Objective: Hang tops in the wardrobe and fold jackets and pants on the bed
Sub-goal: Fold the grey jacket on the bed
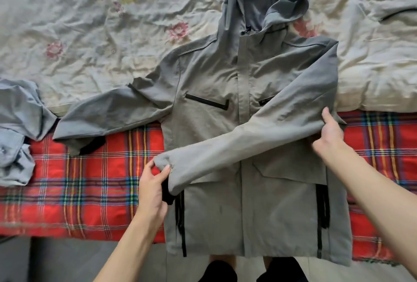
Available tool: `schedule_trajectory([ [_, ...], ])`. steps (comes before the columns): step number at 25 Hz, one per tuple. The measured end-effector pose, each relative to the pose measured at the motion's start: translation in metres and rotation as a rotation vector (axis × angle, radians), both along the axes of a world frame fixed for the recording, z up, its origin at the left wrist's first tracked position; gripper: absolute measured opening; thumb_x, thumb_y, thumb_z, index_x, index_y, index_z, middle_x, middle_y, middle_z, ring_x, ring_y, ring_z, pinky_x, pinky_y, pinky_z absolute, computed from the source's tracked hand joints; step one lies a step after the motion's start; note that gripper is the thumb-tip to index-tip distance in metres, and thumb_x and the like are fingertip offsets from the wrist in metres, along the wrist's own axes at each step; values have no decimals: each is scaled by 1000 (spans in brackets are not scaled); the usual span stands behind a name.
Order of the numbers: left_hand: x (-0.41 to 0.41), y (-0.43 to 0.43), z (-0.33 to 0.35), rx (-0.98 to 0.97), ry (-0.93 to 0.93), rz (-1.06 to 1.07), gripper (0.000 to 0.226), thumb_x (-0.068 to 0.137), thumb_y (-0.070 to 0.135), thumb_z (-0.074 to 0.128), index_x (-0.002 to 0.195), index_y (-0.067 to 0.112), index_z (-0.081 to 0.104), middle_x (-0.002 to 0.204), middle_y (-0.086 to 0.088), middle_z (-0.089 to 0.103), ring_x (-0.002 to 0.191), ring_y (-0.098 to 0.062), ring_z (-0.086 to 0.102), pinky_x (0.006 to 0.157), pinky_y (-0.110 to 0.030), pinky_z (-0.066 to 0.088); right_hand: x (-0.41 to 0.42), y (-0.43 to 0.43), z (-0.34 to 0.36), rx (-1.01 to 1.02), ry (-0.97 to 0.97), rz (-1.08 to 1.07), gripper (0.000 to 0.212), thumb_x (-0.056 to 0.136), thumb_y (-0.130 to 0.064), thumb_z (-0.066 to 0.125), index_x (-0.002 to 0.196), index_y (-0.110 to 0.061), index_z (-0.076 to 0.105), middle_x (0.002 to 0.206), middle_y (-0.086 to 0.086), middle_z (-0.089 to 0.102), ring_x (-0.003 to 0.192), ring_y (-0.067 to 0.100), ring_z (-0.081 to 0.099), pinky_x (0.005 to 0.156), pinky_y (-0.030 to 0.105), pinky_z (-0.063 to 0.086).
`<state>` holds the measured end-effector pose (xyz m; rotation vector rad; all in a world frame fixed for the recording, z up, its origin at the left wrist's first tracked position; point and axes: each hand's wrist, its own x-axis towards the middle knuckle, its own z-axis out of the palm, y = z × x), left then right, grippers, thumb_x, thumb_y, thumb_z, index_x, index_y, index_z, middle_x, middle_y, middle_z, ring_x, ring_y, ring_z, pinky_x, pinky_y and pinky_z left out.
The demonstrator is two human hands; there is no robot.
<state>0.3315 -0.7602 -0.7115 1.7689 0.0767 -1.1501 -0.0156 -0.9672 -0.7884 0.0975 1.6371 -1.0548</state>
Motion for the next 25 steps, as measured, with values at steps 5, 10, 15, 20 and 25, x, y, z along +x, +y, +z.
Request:
schedule_trajectory([
  [5, -1, 31, -14, 449, -568, -537, 65, 89, 18, 72, 143, 9, 38, 140, -17, 48, 124, -30, 51, 98, -35, 43, -5, -3, 6, -37, 18, -18, 21, 91, -29, 69, 110, -18, 69, 104, 0, 76, 99, 19, 72, 85, 41, 59],
  [10, -28, -28, -57, 63, -1015, -1388, 55, 83, 41, 75, 130, 17, 57, 127, -4, 56, 115, -26, 53, 99, -40, 44, -12, -2, 0, -28, 21, 9, 19, 93, -23, 67, 112, -17, 67, 97, -2, 76, 93, 18, 72, 75, 38, 60],
  [15, -32, -40, -81, 98, -1070, -1348, 14, 89, 26, 69, 87, 15, 61, 89, -2, 58, 79, -24, 58, 67, -36, 44, -17, -5, -8, 9, 19, 9, 31, 91, -23, 70, 121, -14, 66, 109, 4, 74, 98, 21, 72, 84, 43, 59],
  [20, 3, -26, -49, 115, -296, -1054, 17, 93, 28, 67, 77, 21, 62, 71, 9, 61, 68, -1, 51, 71, -31, 38, -18, -5, -9, 32, 31, -36, 2, 94, -16, 66, 93, -16, 64, 96, 2, 70, 84, 17, 68, 85, 42, 57],
  [25, -2, -37, -40, 245, -527, -1050, 17, 93, 40, 65, 103, 27, 62, 97, 10, 70, 95, -8, 65, 87, -33, 49, -17, 4, -12, 45, 215, 95, 12, 92, -23, 66, 84, -19, 59, 112, 3, 69, 94, 18, 65, 95, 41, 53],
])
